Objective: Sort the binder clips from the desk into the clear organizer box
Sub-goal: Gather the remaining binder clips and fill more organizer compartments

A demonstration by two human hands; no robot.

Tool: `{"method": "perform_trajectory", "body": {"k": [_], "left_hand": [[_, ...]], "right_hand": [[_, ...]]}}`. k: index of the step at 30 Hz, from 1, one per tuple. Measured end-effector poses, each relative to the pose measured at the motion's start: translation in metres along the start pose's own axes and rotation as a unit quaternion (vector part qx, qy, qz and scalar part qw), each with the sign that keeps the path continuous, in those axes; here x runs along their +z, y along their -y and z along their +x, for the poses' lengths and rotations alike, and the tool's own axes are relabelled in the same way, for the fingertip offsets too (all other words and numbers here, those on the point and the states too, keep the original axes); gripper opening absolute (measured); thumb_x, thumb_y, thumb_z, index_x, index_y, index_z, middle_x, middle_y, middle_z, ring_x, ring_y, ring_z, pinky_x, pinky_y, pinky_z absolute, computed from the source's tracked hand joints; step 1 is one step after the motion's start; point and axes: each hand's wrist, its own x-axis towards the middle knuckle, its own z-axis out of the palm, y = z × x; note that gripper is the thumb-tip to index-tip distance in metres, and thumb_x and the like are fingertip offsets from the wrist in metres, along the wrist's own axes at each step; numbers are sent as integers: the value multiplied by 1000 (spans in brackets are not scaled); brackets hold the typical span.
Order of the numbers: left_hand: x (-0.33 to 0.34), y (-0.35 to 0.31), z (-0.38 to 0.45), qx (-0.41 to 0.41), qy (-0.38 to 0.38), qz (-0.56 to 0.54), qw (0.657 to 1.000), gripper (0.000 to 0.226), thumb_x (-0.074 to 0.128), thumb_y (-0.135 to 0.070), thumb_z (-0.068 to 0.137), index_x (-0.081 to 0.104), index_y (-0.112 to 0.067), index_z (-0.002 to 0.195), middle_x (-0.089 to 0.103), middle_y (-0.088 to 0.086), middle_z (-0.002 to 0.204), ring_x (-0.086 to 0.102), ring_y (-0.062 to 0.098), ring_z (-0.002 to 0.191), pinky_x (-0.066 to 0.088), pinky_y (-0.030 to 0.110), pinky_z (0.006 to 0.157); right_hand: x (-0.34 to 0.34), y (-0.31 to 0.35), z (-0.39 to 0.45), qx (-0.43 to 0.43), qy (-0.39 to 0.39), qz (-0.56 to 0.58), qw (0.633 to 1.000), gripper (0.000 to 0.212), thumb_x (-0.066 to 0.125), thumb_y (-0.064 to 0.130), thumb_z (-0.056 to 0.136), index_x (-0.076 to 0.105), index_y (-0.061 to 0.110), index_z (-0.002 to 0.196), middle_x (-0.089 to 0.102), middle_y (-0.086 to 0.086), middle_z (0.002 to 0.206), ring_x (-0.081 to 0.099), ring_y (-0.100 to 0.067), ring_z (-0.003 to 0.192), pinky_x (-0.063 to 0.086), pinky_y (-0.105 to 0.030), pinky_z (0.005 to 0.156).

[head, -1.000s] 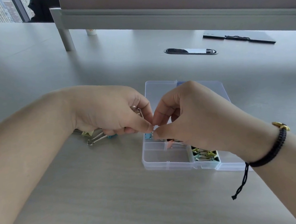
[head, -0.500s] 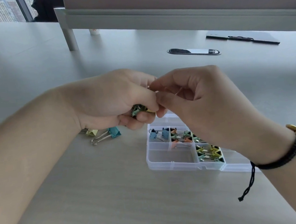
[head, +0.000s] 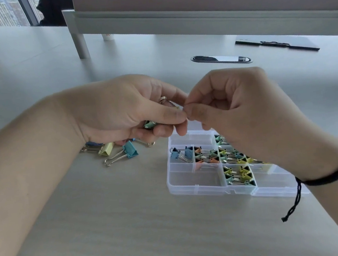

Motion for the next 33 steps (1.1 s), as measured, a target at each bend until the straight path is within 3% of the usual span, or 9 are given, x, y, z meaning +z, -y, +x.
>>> {"method": "perform_trajectory", "body": {"k": [2, 5, 10, 13, 16, 22, 27, 30, 33], "left_hand": [[-3, -1, -1, -2, -20, 0, 1000, 9, 65, -7, 84, 69, -8, 92, 61, 10, 72, 44, 9, 48, 29, 15, 36], [-3, -2, 0, -6, -53, 50, 997, 7, 65, -17, 77, 70, -13, 75, 58, 6, 61, 40, 7, 41, 26, 15, 35], [-1, -1, 1, 11, -70, 146, 987, 26, 71, -33, 69, 66, -9, 77, 50, -2, 51, 33, 9, 39, 27, 17, 36], [2, -3, 0, 14, -57, 169, 984, 15, 72, -26, 73, 66, -12, 78, 43, -5, 48, 30, 8, 36, 26, 17, 36], [-3, 0, 1, -15, -67, 250, 966, 26, 80, -41, 62, 72, -25, 81, 50, -8, 54, 40, 13, 45, 37, 26, 46], [1, 7, 5, -18, -30, 312, 949, 28, 84, -47, 63, 72, -32, 84, 50, -14, 53, 45, 10, 54, 41, 38, 64], [2, 11, 8, -14, -46, 335, 941, 23, 82, -49, 66, 72, -33, 79, 52, -13, 55, 48, 9, 56, 41, 37, 62], [3, 12, 9, -13, -52, 359, 932, 18, 79, -48, 71, 71, -34, 79, 56, -8, 60, 52, 11, 59, 46, 40, 63], [3, 15, 10, -15, -55, 377, 925, 19, 75, -50, 71, 70, -33, 78, 59, 0, 67, 55, 16, 62, 51, 46, 67]], "right_hand": [[-2, -1, 0, 12, -13, 14, 1000, 8, 78, 31, 79, 71, 28, 76, 72, 13, 69, 67, -9, 60, 59, -45, 69], [-2, 0, 0, 14, -3, 24, 1000, 8, 79, 24, 80, 71, 27, 78, 72, 8, 68, 67, -15, 58, 59, -46, 65], [-5, 4, -2, 39, 101, 39, 993, 23, 72, 12, 80, 67, 33, 91, 72, 1, 69, 67, -24, 58, 52, -37, 55], [-7, 5, -2, 38, 118, 48, 991, 20, 69, 13, 75, 72, 29, 86, 71, -1, 63, 66, -29, 58, 56, -42, 60], [-11, 4, 0, 51, 79, 64, 993, 15, 69, 11, 75, 74, 24, 81, 71, -3, 60, 67, -21, 52, 60, -44, 64], [-14, 7, 0, 76, 61, 127, 987, 25, 83, 21, 63, 74, 19, 86, 77, -1, 73, 75, -21, 71, 61, -46, 81], [-11, 5, 1, 78, 71, 107, 989, 10, 78, 9, 78, 74, 15, 85, 76, -2, 68, 75, -18, 64, 63, -40, 68], [-10, 5, 0, 77, 76, 59, 992, 3, 76, 18, 81, 75, 19, 79, 73, 0, 61, 69, -13, 52, 62, -41, 61], [-10, 6, -3, 71, 74, 18, 995, 4, 78, 31, 76, 77, 28, 74, 71, 3, 61, 54, -6, 45, 52, -26, 53]]}}
